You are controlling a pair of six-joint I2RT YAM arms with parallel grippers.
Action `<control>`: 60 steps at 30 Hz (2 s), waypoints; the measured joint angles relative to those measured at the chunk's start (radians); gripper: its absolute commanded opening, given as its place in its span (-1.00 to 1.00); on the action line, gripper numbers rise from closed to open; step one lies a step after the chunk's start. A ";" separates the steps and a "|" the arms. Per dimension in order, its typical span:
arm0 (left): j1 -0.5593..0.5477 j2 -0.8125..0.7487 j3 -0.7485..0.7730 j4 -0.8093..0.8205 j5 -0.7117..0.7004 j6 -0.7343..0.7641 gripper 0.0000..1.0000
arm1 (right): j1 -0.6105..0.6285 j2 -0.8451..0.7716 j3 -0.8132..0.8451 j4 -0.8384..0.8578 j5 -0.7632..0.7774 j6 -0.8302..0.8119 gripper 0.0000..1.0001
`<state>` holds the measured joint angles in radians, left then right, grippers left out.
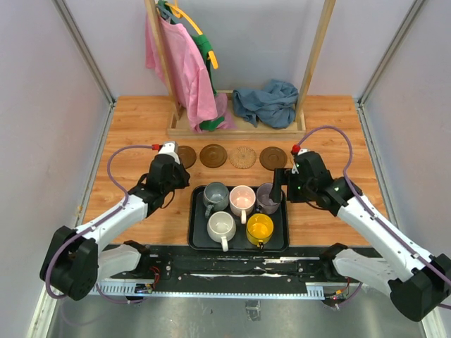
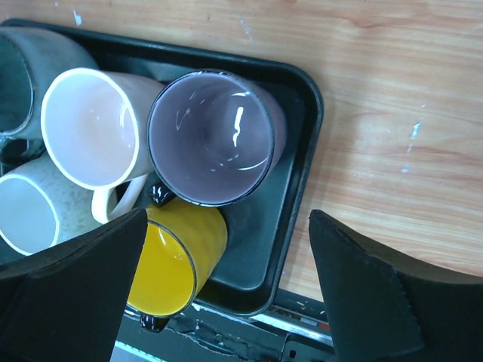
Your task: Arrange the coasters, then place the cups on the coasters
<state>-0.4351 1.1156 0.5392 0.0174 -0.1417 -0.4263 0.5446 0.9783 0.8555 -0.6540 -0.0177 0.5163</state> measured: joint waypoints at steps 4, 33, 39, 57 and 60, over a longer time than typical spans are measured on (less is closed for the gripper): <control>0.000 0.005 0.002 0.016 0.005 0.005 -0.78 | 0.054 0.021 -0.006 0.007 0.000 0.022 0.78; 0.000 -0.032 0.001 0.031 -0.006 0.008 -0.77 | 0.212 0.244 -0.036 0.100 0.108 0.126 0.76; 0.000 -0.032 0.001 0.032 -0.006 0.008 -0.77 | 0.248 0.289 -0.035 0.079 0.193 0.153 0.75; 0.000 -0.031 0.001 0.034 -0.003 0.007 -0.78 | 0.264 0.222 -0.039 -0.075 0.324 0.206 0.47; 0.000 -0.030 0.001 0.034 -0.002 0.006 -0.78 | 0.264 0.217 -0.048 -0.063 0.321 0.204 0.43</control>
<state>-0.4355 1.0855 0.5400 0.0513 -0.1440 -0.4198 0.8089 1.1950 0.8078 -0.7170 0.3031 0.7204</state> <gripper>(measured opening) 0.112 0.729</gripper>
